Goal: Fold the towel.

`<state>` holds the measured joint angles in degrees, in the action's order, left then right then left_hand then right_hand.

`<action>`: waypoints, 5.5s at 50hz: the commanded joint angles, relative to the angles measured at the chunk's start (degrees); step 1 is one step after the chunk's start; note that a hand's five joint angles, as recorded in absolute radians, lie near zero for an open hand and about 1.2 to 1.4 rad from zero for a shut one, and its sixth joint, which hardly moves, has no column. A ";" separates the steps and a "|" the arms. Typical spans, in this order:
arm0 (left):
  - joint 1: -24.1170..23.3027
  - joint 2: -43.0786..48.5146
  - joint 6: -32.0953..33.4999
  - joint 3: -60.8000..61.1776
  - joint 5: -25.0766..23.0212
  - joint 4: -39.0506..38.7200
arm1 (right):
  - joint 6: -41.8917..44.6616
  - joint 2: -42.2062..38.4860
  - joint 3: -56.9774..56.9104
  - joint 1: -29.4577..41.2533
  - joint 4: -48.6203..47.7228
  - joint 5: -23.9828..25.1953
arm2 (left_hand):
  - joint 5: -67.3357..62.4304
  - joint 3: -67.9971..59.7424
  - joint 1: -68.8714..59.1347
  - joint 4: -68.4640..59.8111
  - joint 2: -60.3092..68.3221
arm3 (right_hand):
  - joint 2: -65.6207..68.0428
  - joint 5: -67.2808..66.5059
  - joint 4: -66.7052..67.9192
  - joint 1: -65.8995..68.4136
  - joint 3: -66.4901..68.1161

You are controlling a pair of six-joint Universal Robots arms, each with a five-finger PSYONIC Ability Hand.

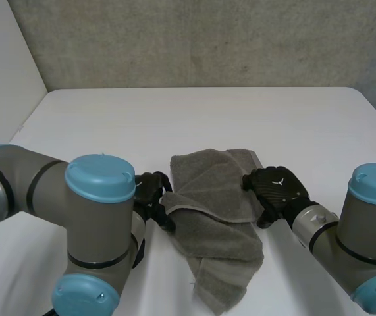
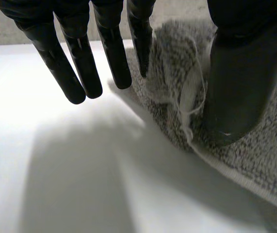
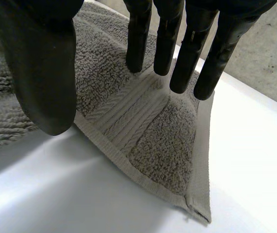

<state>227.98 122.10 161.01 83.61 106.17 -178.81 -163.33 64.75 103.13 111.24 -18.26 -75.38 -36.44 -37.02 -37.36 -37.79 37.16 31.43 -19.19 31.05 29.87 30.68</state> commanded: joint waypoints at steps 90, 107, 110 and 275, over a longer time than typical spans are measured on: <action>1.33 -5.83 29.63 1.38 0.09 -6.90 | -7.53 4.68 1.81 1.78 6.41 4.01 | 1.80 -7.62 -7.27 -6.85 7.47 | -2.67 0.43 -2.29 -1.11 -1.93; 7.48 -5.12 29.71 4.02 -0.26 -10.68 | -4.64 -2.08 1.81 5.56 -2.12 3.14 | 32.52 23.10 23.45 23.87 -23.25 | 2.86 -5.10 3.24 4.42 3.60; 7.66 -4.42 29.72 4.02 -1.84 -10.68 | -2.88 -3.40 1.38 5.48 -2.48 2.79 | 32.52 23.10 23.45 23.87 -23.25 | 10.40 -12.64 10.78 11.96 11.14; 6.43 -0.82 6.78 3.40 -27.42 -0.75 | -8.06 10.92 7.70 5.13 -6.61 -2.84 | 31.51 22.09 22.44 22.87 -22.24 | 48.57 -50.81 48.95 50.13 49.32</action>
<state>234.12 121.67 168.58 86.92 80.48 -179.86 -171.39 75.51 110.77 116.89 -24.40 -77.29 -20.77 -21.48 -21.99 -22.15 23.09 74.54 -65.96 75.83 75.08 74.46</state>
